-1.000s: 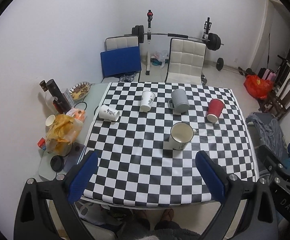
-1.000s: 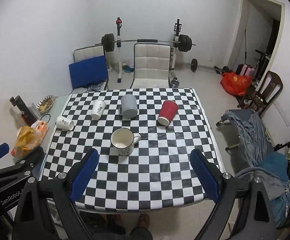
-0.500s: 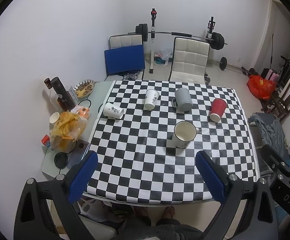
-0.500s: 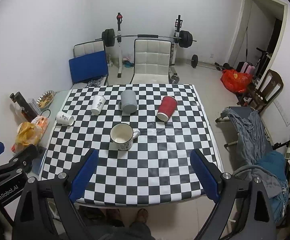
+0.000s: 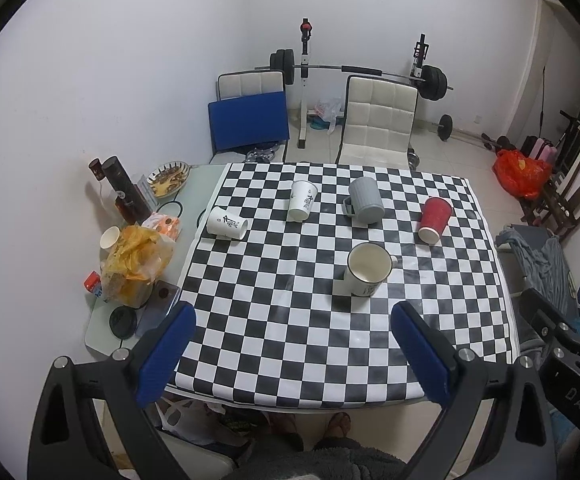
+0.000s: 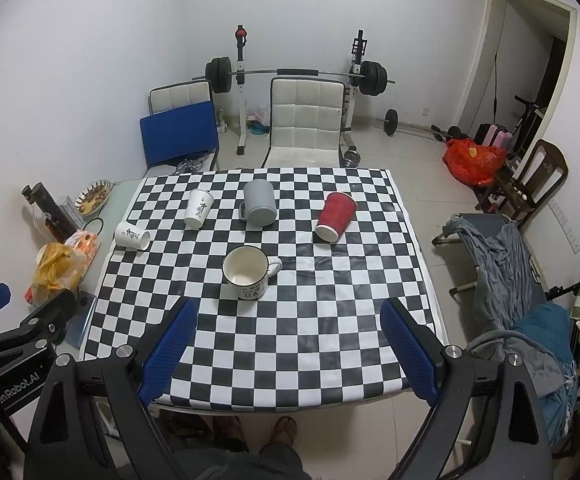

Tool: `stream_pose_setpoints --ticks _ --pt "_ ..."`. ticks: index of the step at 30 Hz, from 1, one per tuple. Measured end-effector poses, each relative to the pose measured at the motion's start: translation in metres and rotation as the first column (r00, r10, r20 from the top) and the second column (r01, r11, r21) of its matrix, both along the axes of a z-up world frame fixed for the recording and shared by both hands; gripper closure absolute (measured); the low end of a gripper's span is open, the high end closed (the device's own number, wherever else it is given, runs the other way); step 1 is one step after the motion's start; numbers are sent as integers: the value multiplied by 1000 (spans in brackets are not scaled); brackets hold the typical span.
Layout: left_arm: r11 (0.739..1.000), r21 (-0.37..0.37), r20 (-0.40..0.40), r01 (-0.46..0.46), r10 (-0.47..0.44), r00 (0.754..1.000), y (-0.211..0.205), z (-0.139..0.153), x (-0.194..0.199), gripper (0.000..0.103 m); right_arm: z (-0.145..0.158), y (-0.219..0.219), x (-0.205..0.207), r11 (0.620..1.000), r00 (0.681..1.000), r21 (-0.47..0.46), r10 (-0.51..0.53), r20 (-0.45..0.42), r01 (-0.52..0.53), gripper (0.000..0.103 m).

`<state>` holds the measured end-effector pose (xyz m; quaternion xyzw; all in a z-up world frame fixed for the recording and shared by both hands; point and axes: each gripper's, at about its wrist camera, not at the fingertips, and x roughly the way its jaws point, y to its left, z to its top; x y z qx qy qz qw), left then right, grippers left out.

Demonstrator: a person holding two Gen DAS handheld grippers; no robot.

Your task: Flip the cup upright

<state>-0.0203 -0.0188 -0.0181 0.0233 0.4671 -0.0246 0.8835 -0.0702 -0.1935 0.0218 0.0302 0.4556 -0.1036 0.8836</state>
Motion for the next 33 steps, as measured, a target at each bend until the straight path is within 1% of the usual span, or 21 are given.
stream_pose_setpoints --ticks 33 --pt "1000 1 6 -3 3 1000 0 4 -2 3 1 -1 -1 1000 1000 -1 -1 9 1 9"
